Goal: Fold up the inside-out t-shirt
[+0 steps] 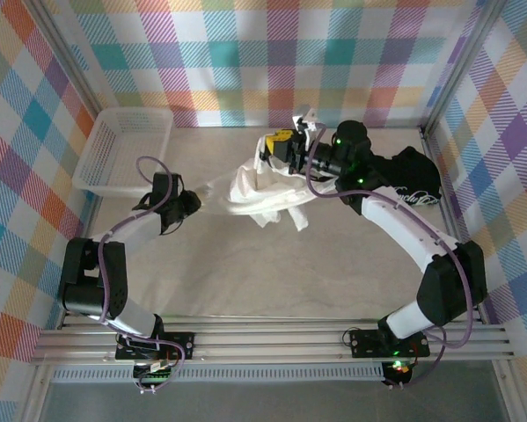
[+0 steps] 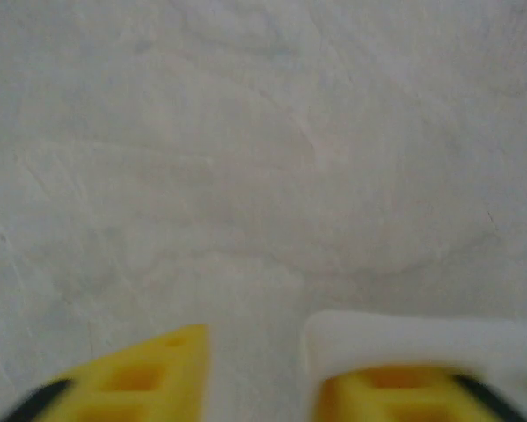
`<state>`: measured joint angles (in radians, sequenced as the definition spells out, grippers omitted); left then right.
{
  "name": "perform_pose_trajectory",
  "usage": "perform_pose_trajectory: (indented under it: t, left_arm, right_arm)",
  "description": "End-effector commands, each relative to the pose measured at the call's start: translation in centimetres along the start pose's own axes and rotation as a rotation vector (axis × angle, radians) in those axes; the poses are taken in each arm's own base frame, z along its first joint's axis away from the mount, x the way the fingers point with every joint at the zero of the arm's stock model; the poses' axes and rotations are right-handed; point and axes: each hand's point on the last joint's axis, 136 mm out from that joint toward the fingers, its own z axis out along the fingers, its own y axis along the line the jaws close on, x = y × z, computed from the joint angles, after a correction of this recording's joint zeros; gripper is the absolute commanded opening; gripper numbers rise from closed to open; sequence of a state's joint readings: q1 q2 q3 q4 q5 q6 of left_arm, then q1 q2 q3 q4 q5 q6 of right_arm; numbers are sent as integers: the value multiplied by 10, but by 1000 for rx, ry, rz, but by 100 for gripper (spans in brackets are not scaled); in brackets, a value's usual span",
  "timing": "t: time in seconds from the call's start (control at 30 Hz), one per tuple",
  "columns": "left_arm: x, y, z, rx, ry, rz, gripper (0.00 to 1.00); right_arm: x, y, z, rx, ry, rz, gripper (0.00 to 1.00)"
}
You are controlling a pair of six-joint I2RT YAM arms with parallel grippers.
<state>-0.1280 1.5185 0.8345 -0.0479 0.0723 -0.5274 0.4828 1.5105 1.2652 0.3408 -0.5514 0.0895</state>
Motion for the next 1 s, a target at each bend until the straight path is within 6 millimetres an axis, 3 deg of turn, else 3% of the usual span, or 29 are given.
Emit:
perform_pose_trajectory:
  t: [0.0,0.1,0.17,0.3,0.43,0.53,0.67,0.8,0.9,0.97]
  left_arm:
    - [-10,-35,-30,141,-74,1,59]
    - [-3,-54,-55,185,-109,47,75]
    - [5,-73,-71,255,-122,91,80]
    - [29,-126,-96,473,-73,172,83]
    - [54,-156,-93,550,-9,239,81]
    - [61,-163,-77,534,23,247,70]
    - [54,-173,-61,533,9,240,49]
    - [50,-182,-45,532,12,237,17]
    - [51,-184,-34,532,22,217,0]
    - [54,-183,-28,533,29,205,0]
  right_arm:
    - [18,-2,4,-20,33,-17,0]
    - [30,-5,6,-23,57,3,0]
    - [35,-5,8,-31,66,16,0]
    - [40,-10,10,-17,63,56,0]
    - [34,-16,13,11,11,133,0]
    - [21,-15,17,10,-44,186,0]
    - [4,-8,23,-12,-94,220,0]
    - [-19,-6,29,-8,-164,275,0]
    - [-44,-10,32,18,-267,340,0]
    - [-55,-9,38,24,-306,375,0]
